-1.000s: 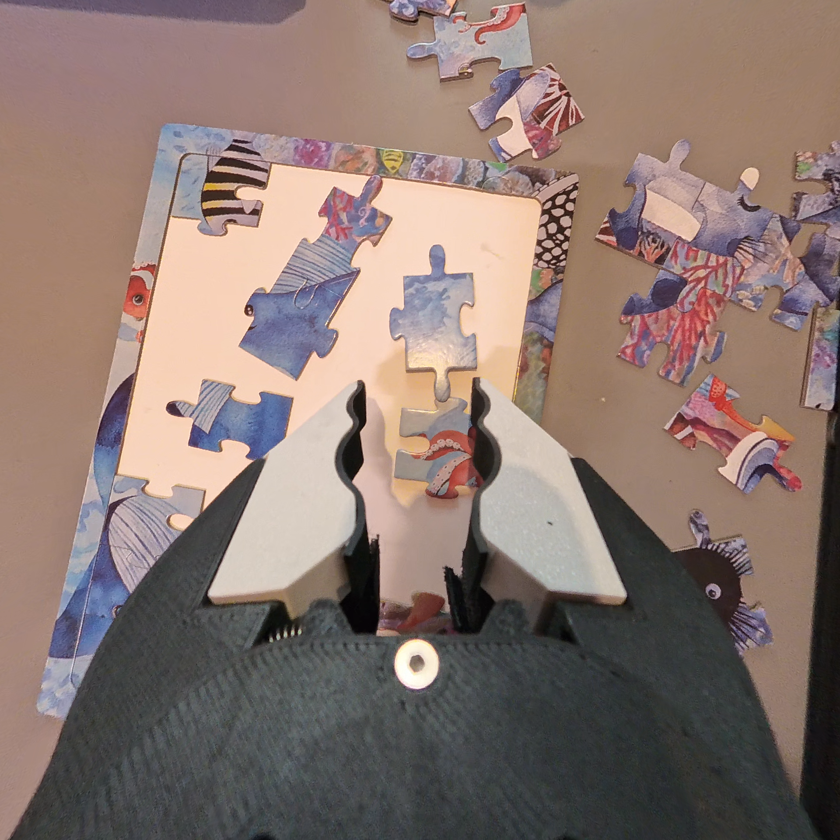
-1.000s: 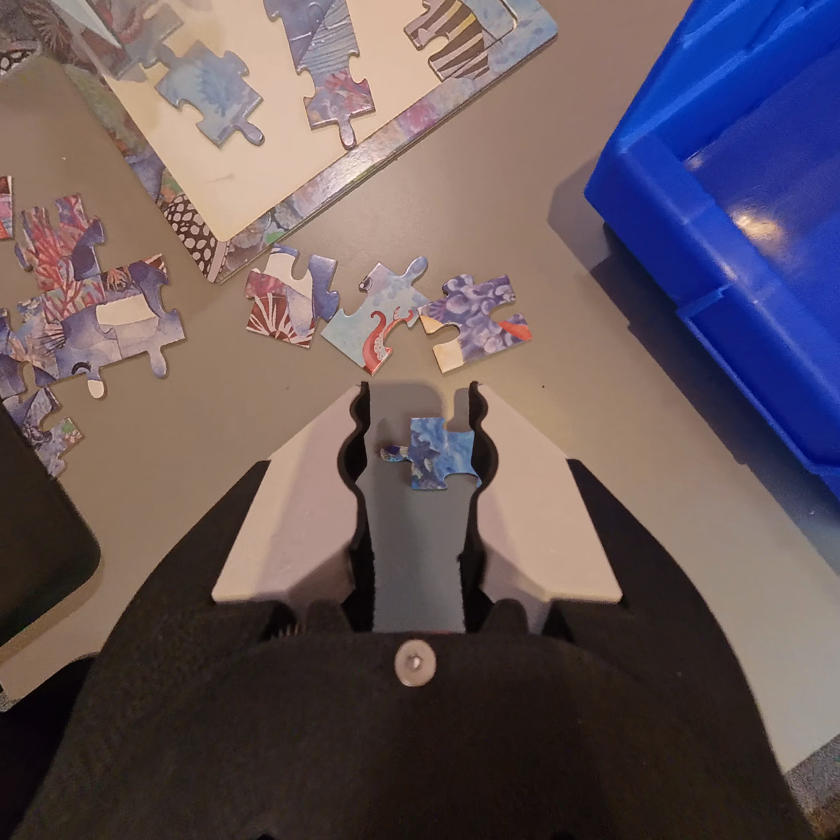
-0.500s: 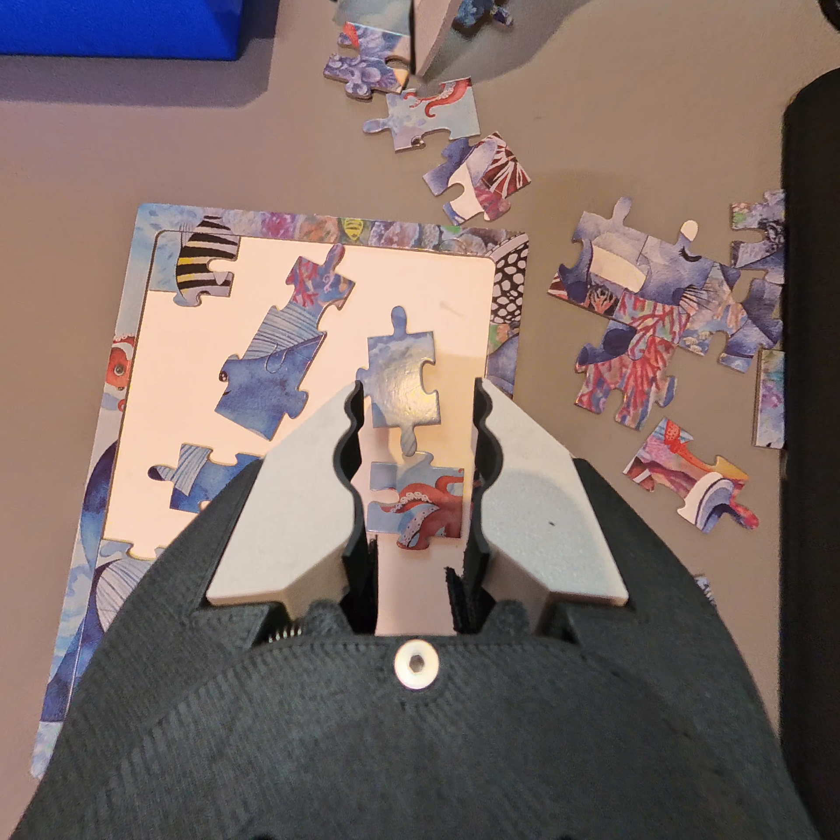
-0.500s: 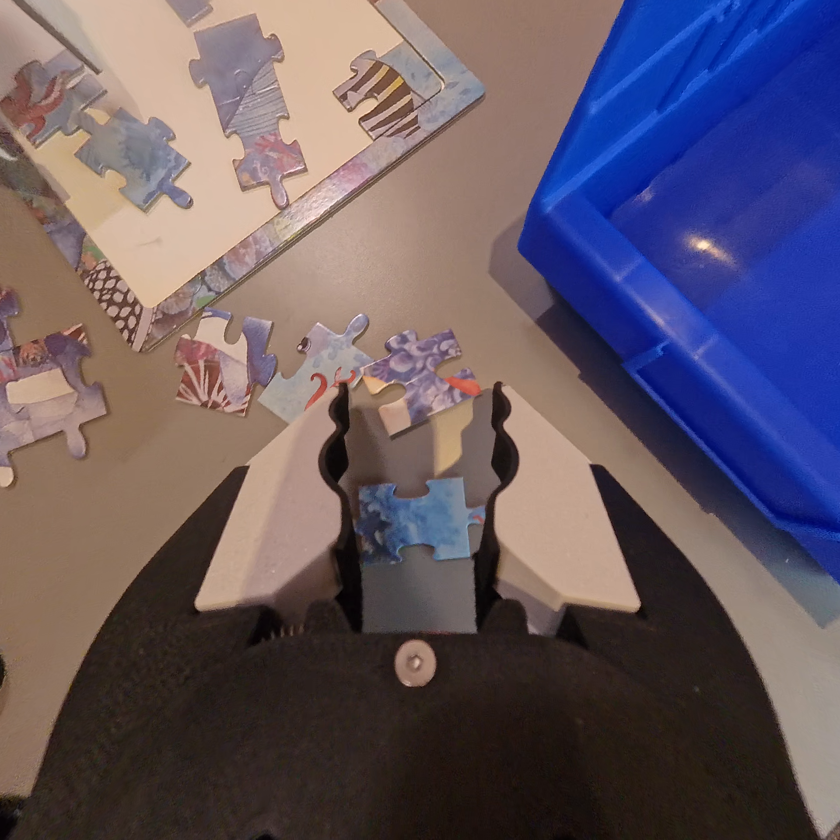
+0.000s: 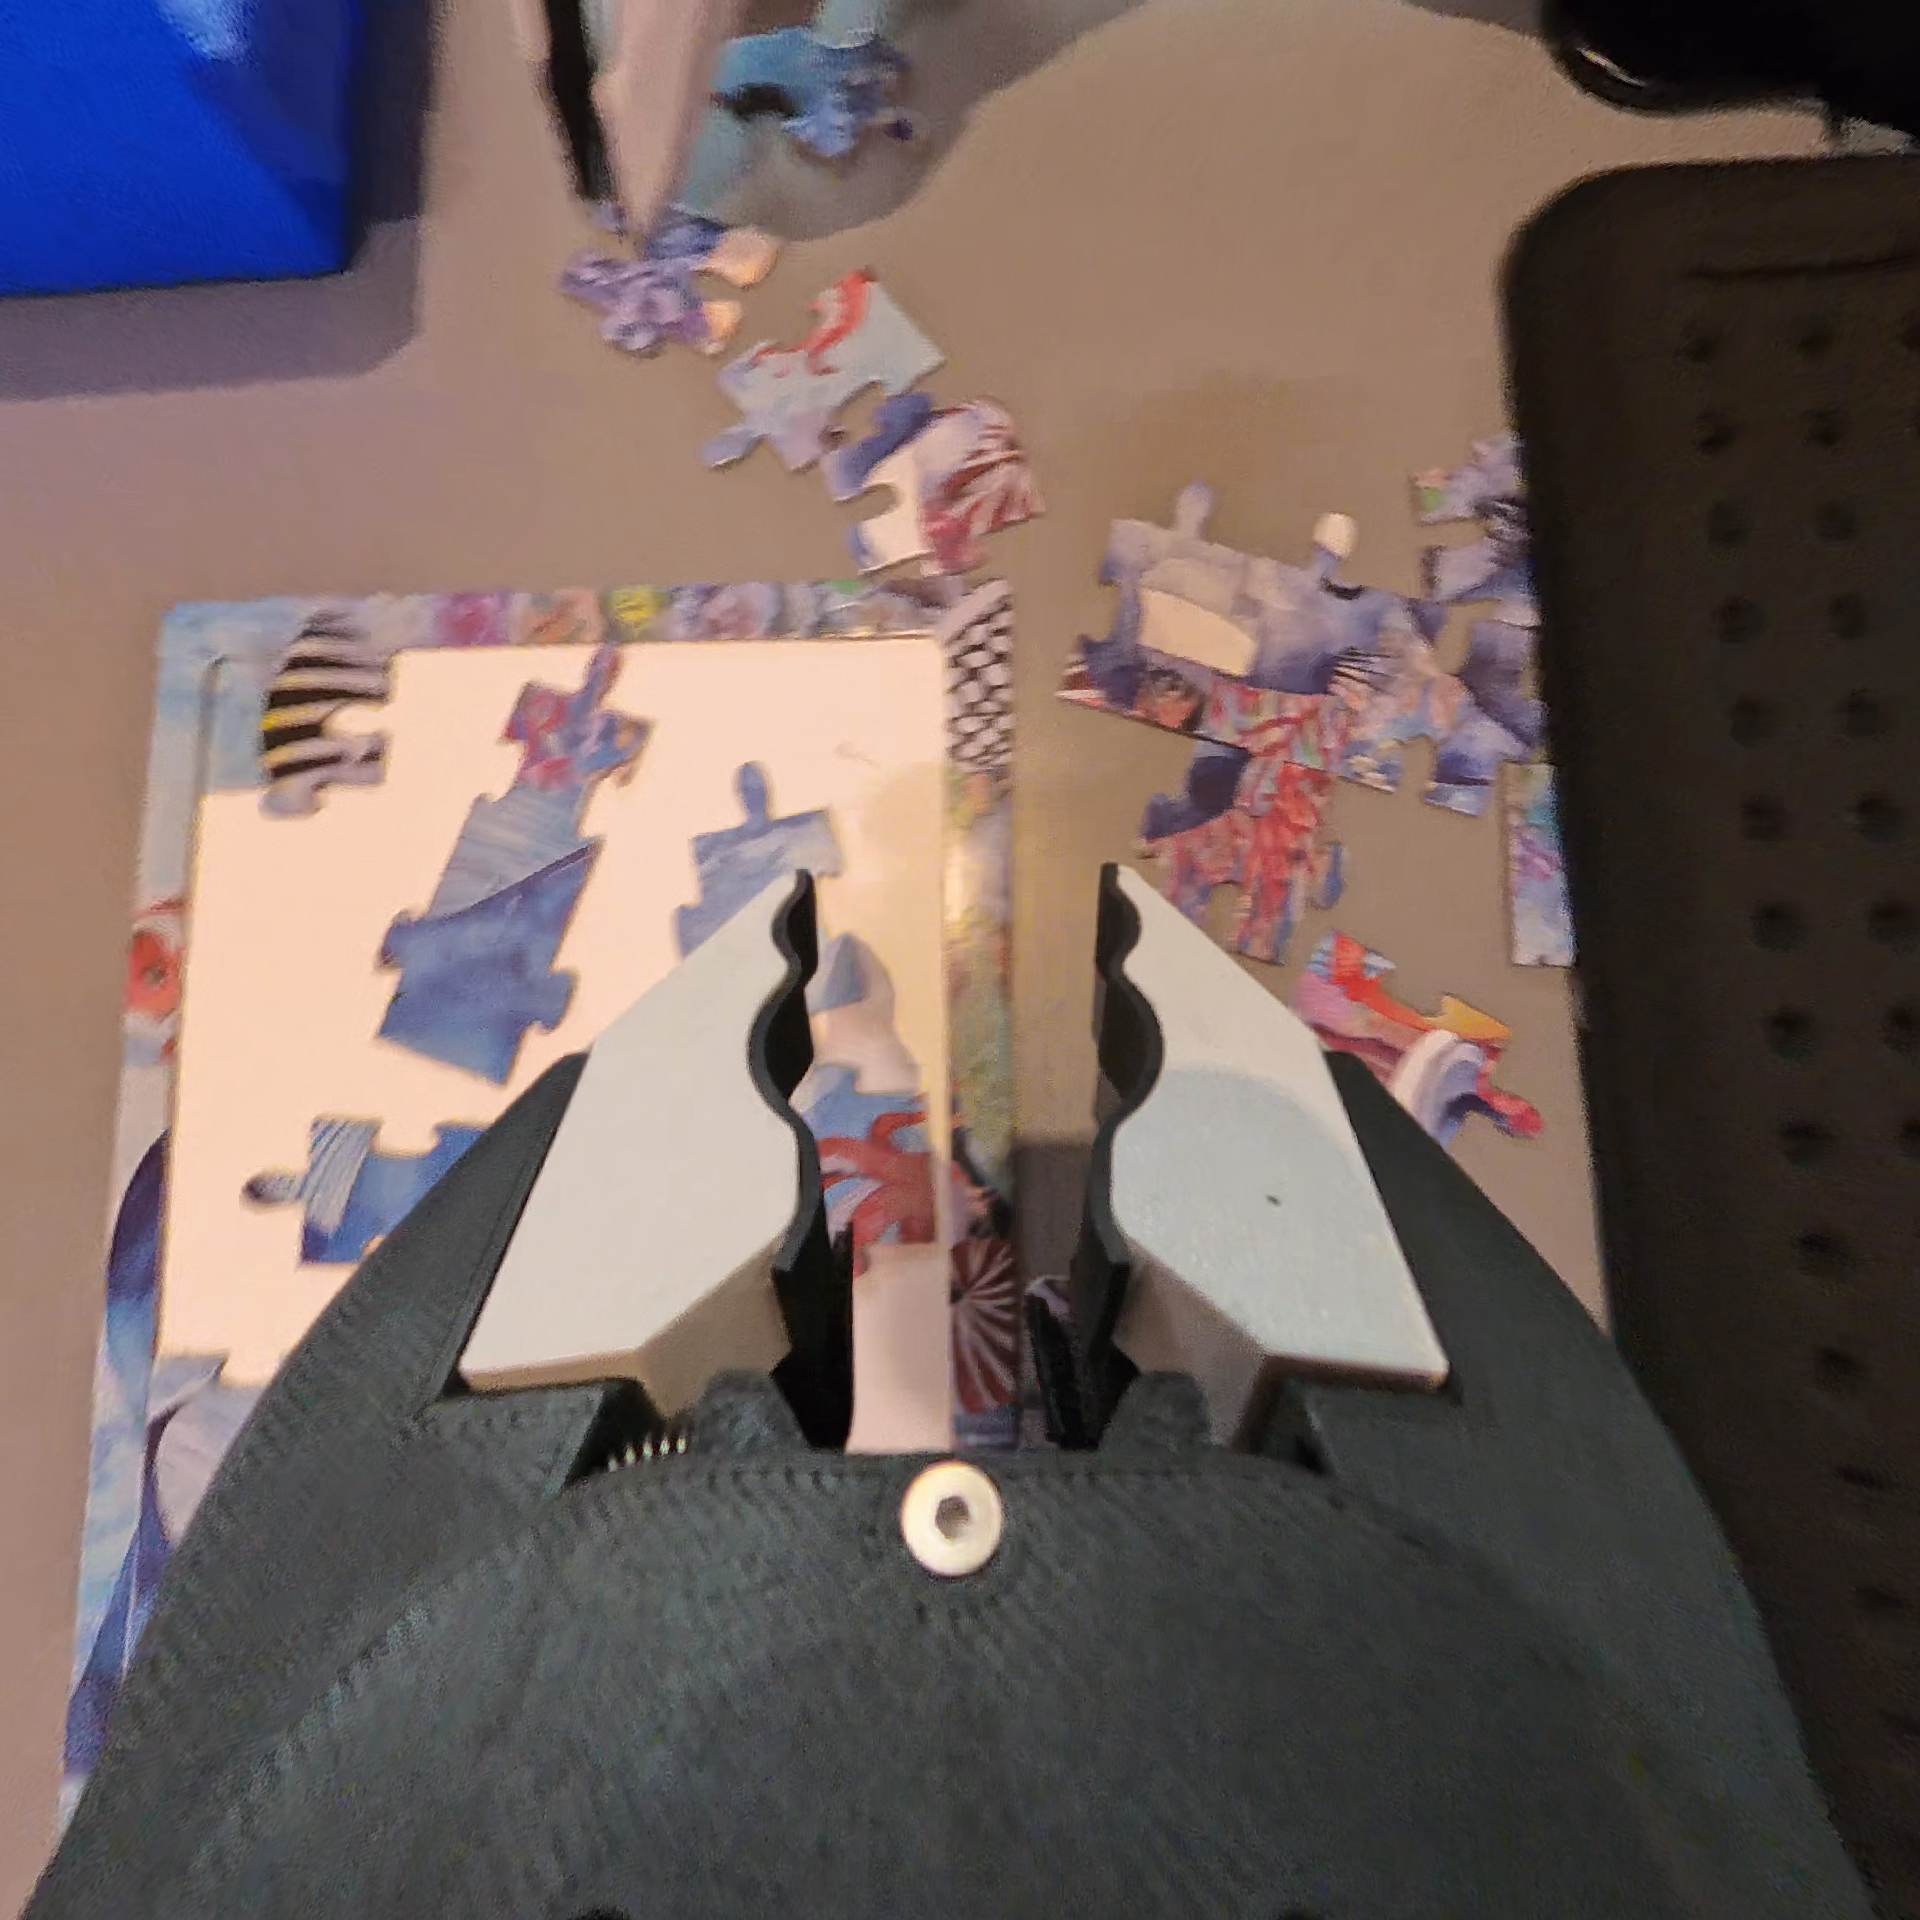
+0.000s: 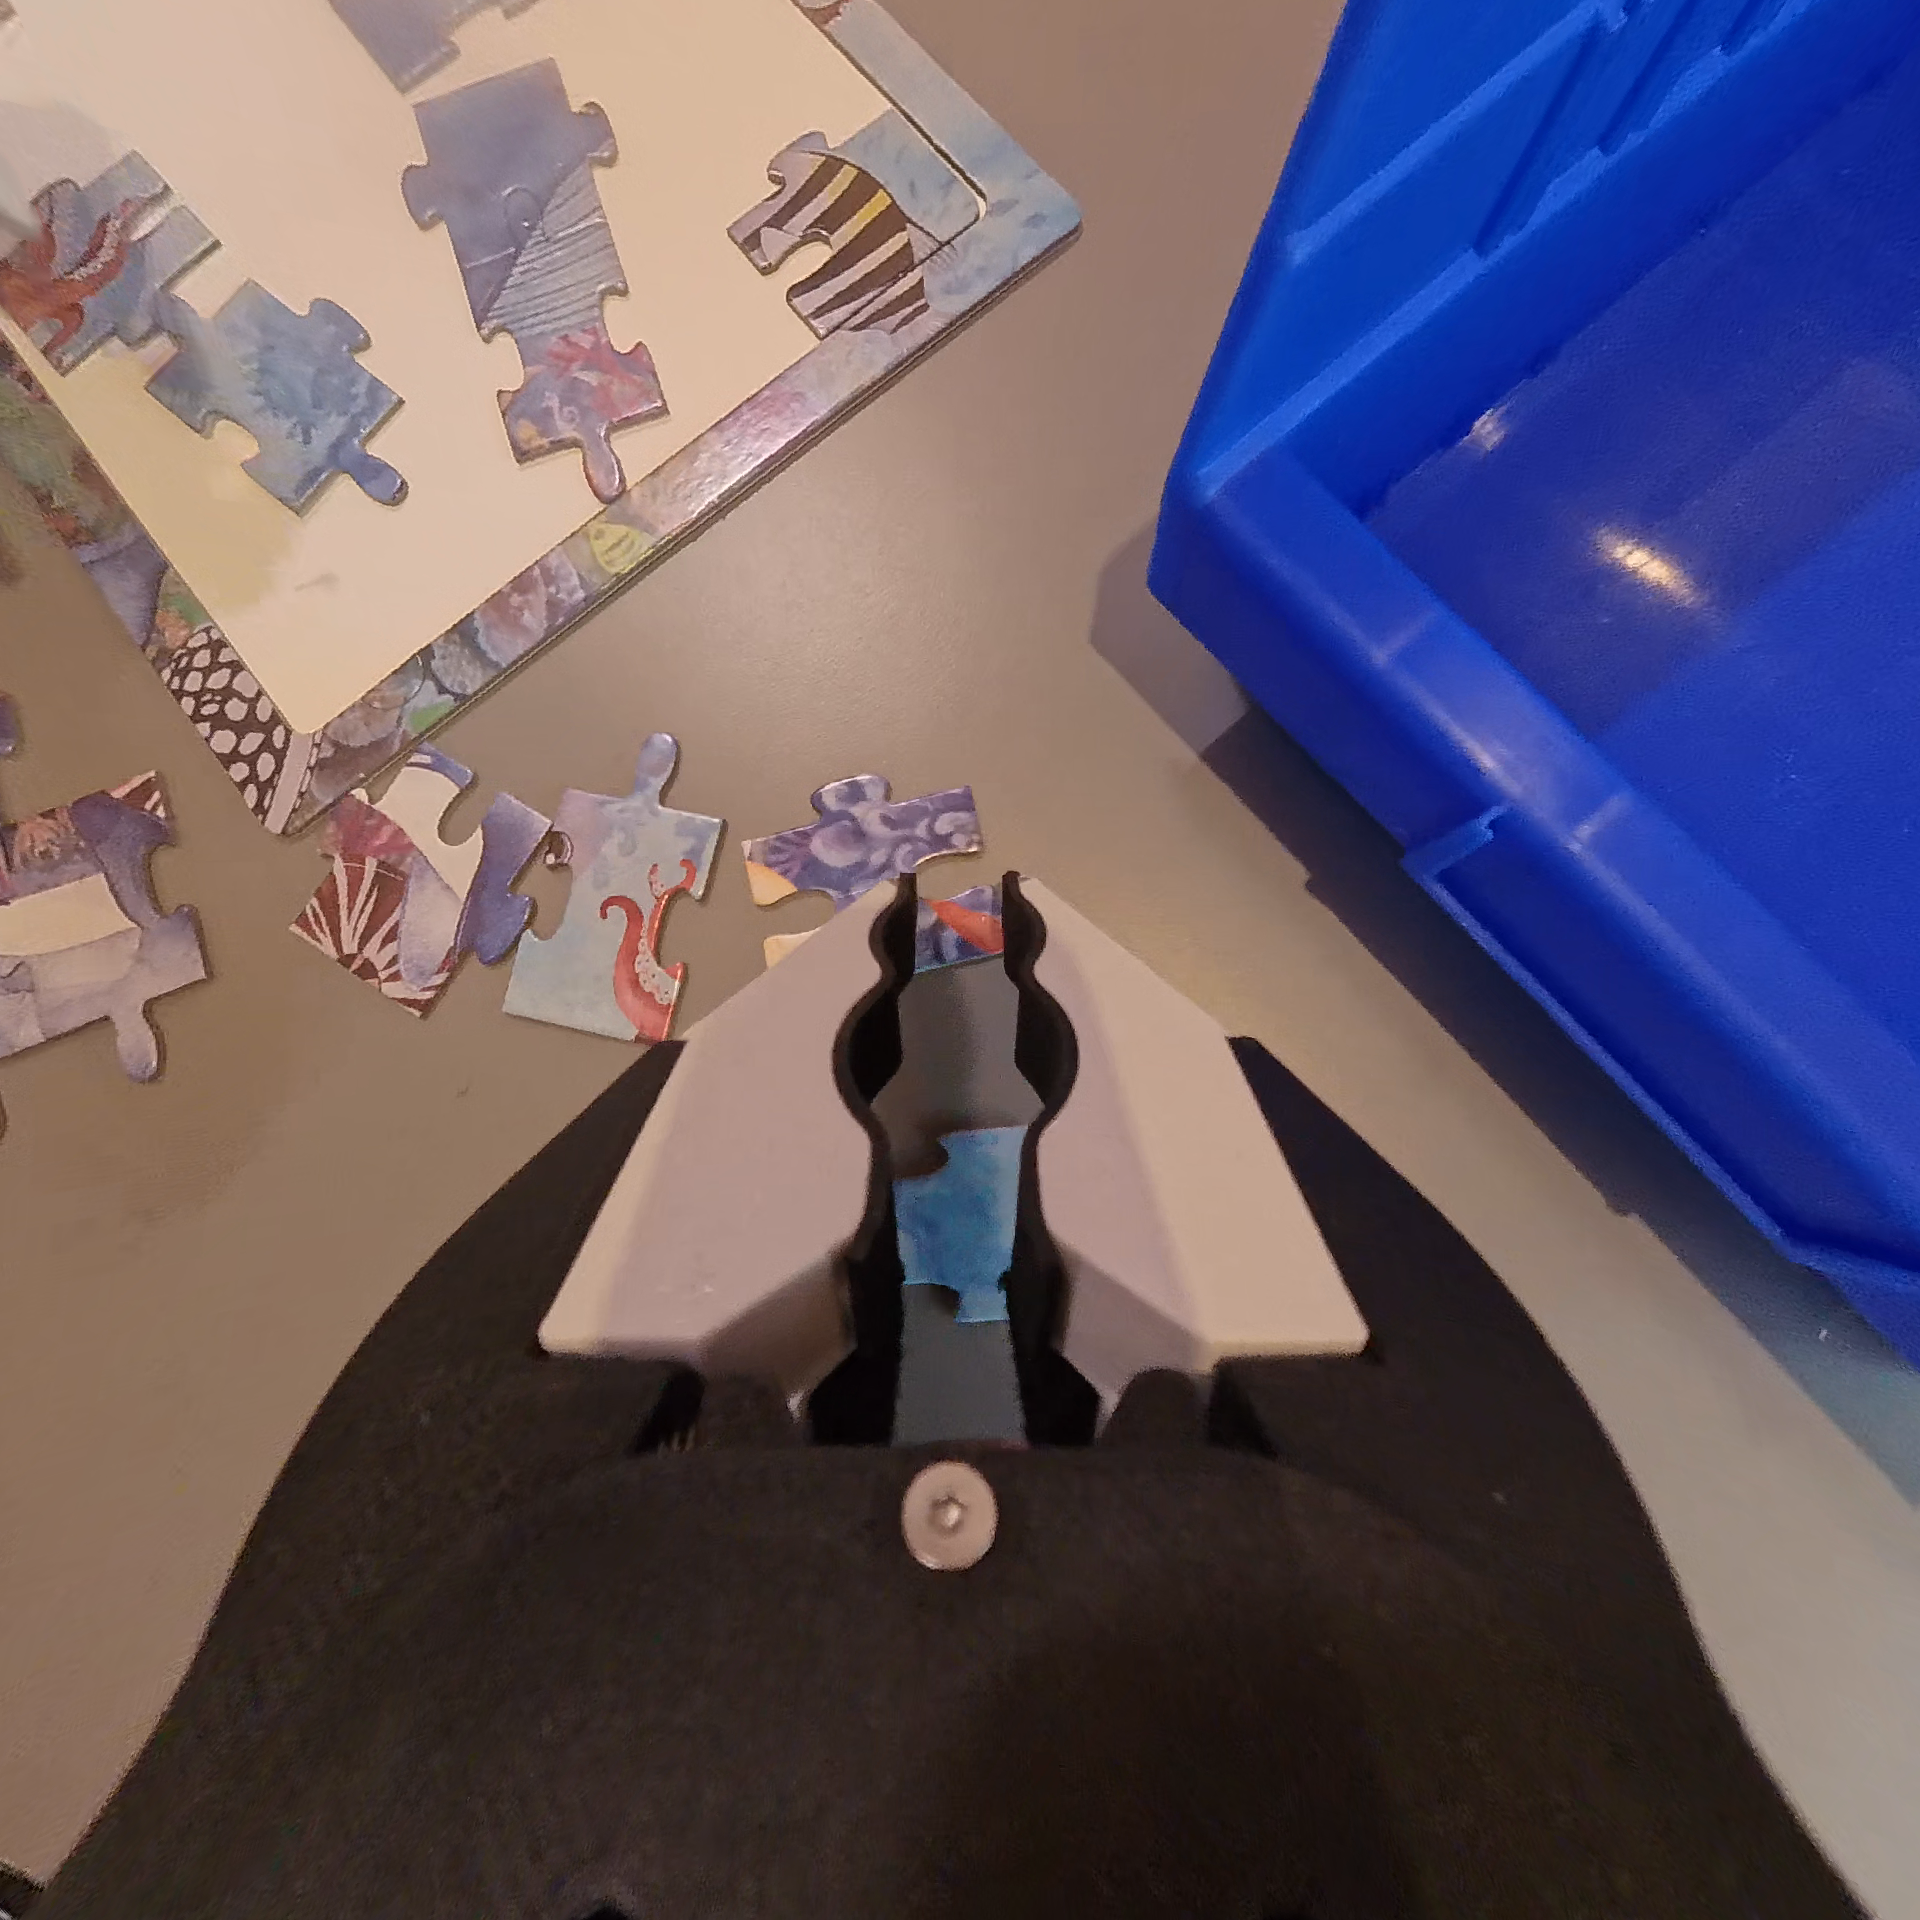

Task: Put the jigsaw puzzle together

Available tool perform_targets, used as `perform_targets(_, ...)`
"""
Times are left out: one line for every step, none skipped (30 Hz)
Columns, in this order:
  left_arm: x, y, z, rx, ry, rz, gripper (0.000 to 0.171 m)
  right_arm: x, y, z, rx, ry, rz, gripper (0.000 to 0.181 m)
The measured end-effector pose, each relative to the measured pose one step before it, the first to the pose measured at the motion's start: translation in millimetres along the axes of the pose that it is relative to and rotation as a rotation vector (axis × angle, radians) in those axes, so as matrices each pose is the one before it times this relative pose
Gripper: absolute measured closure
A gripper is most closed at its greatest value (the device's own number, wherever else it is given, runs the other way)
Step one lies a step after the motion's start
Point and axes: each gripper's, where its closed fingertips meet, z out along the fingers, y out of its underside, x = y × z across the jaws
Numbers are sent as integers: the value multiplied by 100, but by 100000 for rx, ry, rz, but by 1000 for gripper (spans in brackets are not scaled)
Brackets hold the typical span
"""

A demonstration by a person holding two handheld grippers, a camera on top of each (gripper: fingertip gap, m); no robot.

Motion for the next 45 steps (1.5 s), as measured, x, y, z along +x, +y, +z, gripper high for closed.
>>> perform_targets(1189, -145, 321, -923, 3671, 3629, 118, 81, -58, -98, 329, 716, -7, 166)
perform_targets(934, -156, 382, -1169, 2203, 3058, 117, 1, -117, -121, 708, 112, 115, 164)
perform_targets(850, -227, 434, -645, 1786, 3387, 116, -47, -164, -149, 998, -124, 100, 160)
perform_targets(852, -196, 517, -636, 2277, 2973, 116, -29, -158, -132, 848, 161, 17, 156)
perform_targets(683, -32, 603, -1552, 1971, 1756, 115, -82, -142, -118, 638, 40, -272, 153)
perform_targets(464, 129, 623, -2096, 1079, 1654, 113, -127, -118, -63, 526, -79, -530, 152)
perform_targets(294, 282, 590, -2465, 436, 1541, 112, -138, -72, -14, 138, -104, -592, 151)
perform_targets(285, 464, 507, -3003, 791, 1164, 111, -155, -24, 15, -156, -96, -707, 151)
perform_targets(300, 67, 210, -1, 1604, 162, 112, -159, -20, 34, -100, -199, -841, 151)
perform_targets(94, -161, -75, 1628, 1067, -1063, 115, -144, -57, 28, 94, -94, -749, 151)
perform_targets(-31, 195, 9, -554, 270, -716, 116, -103, -87, 7, 191, -54, -562, 151)
perform_targets(23, 116, 24, 13, 227, -15, 118, -78, -88, -12, 255, -33, -380, 150)
perform_targets(-12, -68, 15, 973, -195, -237, 123, -53, -80, -22, 268, -79, -226, 151)
perform_targets(3, -38, 24, 690, -156, -335, 124, -46, -63, -27, 309, -61, -198, 150)
perform_targets(4, 16, -2, 208, -81, 15, 124, -36, -66, -26, 327, -26, -266, 151)
perform_targets(15, 9, -8, 141, -31, 48, 124, -40, -62, -25, 258, -15, -287, 151)
perform_targets(-1, -10, 1, 301, -136, -68, 124, -18, -43, -29, 247, 80, -214, 152)
perform_targets(10, 6, 1, 392, -171, -153, 124, -7, -42, -31, 238, 100, -134, 152)
perform_targets(-7, -3, -18, 356, -400, 216, 124, -22, -43, -48, 303, 51, -124, 152)
perform_targets(0, 9, -15, 379, -535, 203, 124, -13, -60, -51, 371, 28, -110, 152)
perform_targets(14, 29, -35, 59, -490, 143, 124, -1, -46, -47, 324, 33, -59, 153)
perform_targets(-24, 43, -68, -96, -1029, 674, 124, 12, -34, -25, 233, 74, -44, 153)
perform_targets(-98, 59, -90, -359, -1556, 891, 124, -2, -28, -25, 151, 25, -33, 152)
perform_targets(-145, 61, -93, -543, -1896, 1045, 124, 7, -19, -17, 107, 24, -71, 152)
perform_targets(-101, 41, -96, -668, -1558, 1197, 124, -9, -27, -10, 120, 20, -145, 153)
perform_targets(-65, -6, -82, -430, -1582, 1470, 124, -5, -24, -9, 70, 22, -87, 153)
perform_targets(-72, -12, -82, -607, -1673, 1352, 124, -19, -24, -11, 97, -19, -74, 153)
perform_targets(-69, -53, -93, -378, -1672, 1418, 124, 3, -12, -9, 101, 81, -95, 153)
perform_targets(-11, -76, -102, -191, -1352, 1396, 125, 21, -1, -18, 60, 99, -22, 153)
perform_targets(-101, -71, -121, -94, -1825, 1387, 124, 26, -2, -20, 109, 98, 12, 153)
perform_targets(-185, 21, -114, -544, -2134, 1027, 124, 17, -29, -30, 230, 160, -44, 153)
perform_targets(-184, 15, -143, -168, -1829, 943, 124, 15, -38, -36, 240, 142, -52, 153)
perform_targets(-181, 4, -163, 261, -1218, 178, 124, 11, -42, -50, 283, 125, -44, 153)
perform_targets(-291, 89, -181, 55, -1178, -656, 124, 12, -60, -33, 312, 77, -31, 153)
perform_targets(-406, 165, -194, 16, -1417, -957, 125, 1, -46, -29, 259, 86, -58, 153)
perform_targets(-494, 247, -190, -66, -1574, -1179, 124, -2, -34, -22, 189, 93, -93, 153)
perform_targets(-575, 233, -224, 220, -1843, -1473, 125, -6, -22, -15, 119, 24, -75, 152)
perform_targets(-587, 274, -244, 42, -1646, -1982, 124, -6, -6, 6, 5, -17, -47, 152)
perform_targets(-519, 355, -238, -385, -1148, -2016, 124, -1, 12, 5, -34, 54, -83, 152)
perform_targets(-664, 411, -216, -650, -2034, -1930, 124, 7, -15, 0, 18, 49, -95, 152)
perform_targets(-771, 476, -164, -673, -2646, -1786, 124, -9, -30, -3, 73, 36, -88, 152)
perform_targets(-636, 530, -74, -820, -1462, -2299, 124, -27, -54, -7, 63, -26, -157, 153)
perform_targets(-561, 517, 12, -675, -642, -3405, 124, -95, -86, -22, 119, -198, -321, 153)
perform_targets(-598, 540, 113, -619, -718, -4258, 125, -215, -163, -42, 292, -492, -487, 152)
perform_targets(-564, 588, 203, -584, -461, -3991, 124, -394, -255, -75, 436, -871, -793, 151)
